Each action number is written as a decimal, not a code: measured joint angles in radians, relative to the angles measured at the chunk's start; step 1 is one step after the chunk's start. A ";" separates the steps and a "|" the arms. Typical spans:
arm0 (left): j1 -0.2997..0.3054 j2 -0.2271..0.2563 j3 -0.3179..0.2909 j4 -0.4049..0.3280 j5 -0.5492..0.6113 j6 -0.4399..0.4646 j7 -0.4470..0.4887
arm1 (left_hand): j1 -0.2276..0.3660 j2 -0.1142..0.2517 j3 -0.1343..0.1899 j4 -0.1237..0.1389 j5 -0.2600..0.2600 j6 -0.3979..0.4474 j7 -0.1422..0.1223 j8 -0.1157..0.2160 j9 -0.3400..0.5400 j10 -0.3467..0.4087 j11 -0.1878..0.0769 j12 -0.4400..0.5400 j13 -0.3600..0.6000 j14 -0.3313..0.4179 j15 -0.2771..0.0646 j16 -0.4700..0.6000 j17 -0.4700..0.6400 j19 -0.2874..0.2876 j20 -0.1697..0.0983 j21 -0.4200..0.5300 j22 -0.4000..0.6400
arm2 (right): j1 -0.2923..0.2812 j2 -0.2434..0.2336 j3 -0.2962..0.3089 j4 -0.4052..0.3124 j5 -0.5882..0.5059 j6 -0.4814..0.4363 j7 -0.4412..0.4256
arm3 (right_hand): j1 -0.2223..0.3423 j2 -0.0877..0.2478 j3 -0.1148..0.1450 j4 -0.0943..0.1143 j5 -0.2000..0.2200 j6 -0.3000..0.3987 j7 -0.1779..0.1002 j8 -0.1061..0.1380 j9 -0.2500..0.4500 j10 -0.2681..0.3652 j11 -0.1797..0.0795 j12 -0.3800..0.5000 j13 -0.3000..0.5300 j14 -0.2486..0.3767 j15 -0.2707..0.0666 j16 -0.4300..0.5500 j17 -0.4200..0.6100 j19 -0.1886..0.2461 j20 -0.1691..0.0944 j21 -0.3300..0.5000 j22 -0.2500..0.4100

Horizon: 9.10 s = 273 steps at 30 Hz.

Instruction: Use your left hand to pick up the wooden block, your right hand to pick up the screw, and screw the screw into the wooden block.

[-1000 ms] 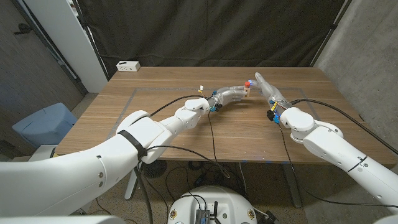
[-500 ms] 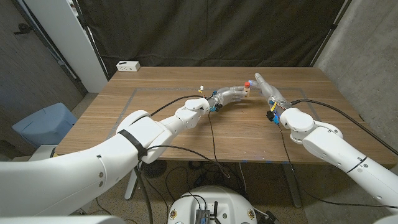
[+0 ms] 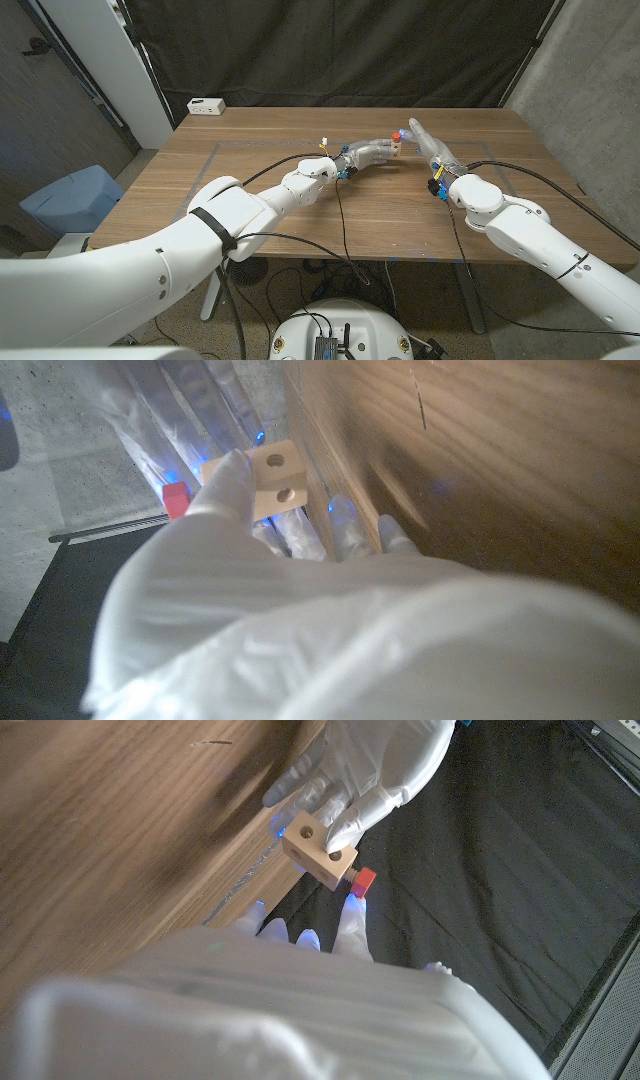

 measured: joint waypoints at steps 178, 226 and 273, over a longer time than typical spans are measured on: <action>-0.005 0.001 0.019 0.000 0.005 -0.014 -0.015 | -0.002 0.000 0.002 -0.001 0.000 0.000 -0.001 -0.004 -0.001 0.001 0.002 -0.001 0.000 0.000 0.000 0.000 0.000 0.000 0.000 0.000 0.000 | 0.094 0.032 -0.009 0.138 0.013 0.055 0.052 | 0.000 0.000 0.000 0.000 0.000 -0.018 -0.007 0.001 0.003 -0.002 0.009 0.000 0.000 0.005 0.005 0.000 0.000 -0.005 0.005 0.000 0.000; 0.002 0.003 0.012 -0.002 0.009 -0.025 -0.027 | -0.001 -0.002 0.001 -0.002 0.000 0.000 0.000 -0.004 -0.001 -0.002 0.002 -0.001 0.000 0.000 0.000 0.000 0.000 0.000 0.000 0.000 0.000 | 0.051 0.012 -0.004 0.073 0.011 0.031 0.033 | 0.000 0.000 0.000 0.000 0.000 -0.013 -0.002 0.005 0.003 -0.002 0.009 0.000 0.000 0.005 0.005 0.000 0.000 -0.005 0.005 0.000 0.000; -0.004 -0.005 0.020 0.000 0.011 0.008 -0.008 | -0.001 -0.001 0.003 -0.001 0.000 0.004 -0.004 -0.004 -0.001 -0.002 -0.002 -0.004 0.000 0.000 0.000 0.000 0.000 0.005 -0.005 0.000 0.000 | 0.007 0.003 0.013 0.040 0.018 0.021 0.007 | 0.000 0.000 0.008 -0.001 0.000 -0.004 0.000 0.002 -0.001 -0.002 0.009 0.000 0.000 0.005 0.005 0.000 0.000 0.000 0.011 0.000 0.000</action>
